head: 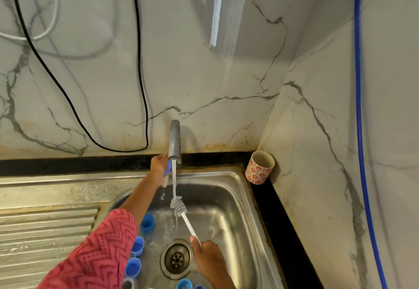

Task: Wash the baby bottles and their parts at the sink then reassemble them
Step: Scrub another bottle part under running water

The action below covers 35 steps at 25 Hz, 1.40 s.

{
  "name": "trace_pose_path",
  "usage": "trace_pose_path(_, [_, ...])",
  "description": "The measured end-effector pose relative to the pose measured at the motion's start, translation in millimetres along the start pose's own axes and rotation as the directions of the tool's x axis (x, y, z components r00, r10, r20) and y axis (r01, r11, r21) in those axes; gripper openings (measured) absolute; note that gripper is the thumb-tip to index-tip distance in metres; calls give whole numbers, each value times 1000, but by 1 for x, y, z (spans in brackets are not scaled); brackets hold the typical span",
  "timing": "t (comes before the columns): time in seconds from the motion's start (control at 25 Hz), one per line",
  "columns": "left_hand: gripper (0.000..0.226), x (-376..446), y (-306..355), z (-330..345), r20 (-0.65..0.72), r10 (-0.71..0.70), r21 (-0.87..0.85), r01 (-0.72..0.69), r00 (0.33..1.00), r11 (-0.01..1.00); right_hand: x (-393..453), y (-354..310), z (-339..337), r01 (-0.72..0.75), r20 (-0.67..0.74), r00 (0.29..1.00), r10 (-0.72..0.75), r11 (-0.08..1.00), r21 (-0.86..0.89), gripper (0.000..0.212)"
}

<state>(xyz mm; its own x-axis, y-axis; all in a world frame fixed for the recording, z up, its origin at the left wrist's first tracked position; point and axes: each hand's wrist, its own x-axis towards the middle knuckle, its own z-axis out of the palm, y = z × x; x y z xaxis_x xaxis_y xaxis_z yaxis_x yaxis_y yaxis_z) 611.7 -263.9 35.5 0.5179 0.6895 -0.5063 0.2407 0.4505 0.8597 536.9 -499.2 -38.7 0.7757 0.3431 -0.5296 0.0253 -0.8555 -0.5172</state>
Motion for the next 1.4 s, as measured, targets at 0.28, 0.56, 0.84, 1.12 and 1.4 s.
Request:
trace_pose_path(0.28, [34,-1,3,6,129,45,33,-49,991,998,8,-26,-1,74,-7,997,-74,997,10,62])
trace_pose_path(0.56, [45,-8,-6,4,223,160,294,-223,962,929,-1,-15,-6,68,-6,998,-68,997,-44,56])
trace_pose_path(0.84, [38,-62,-68,-34,112,-382,-553,377,917,743,-41,36,-29,112,-161,977,-140,979,-169,38])
trace_pose_path(1.12, [47,-101,-62,-29,213,-262,-92,286,941,954,-75,19,-51,280,-133,911,-390,822,-496,34])
trace_pose_path(1.4, [33,-133,-39,-4,330,-26,58,7,944,998,-97,9,-64,257,-205,889,-410,816,-517,33])
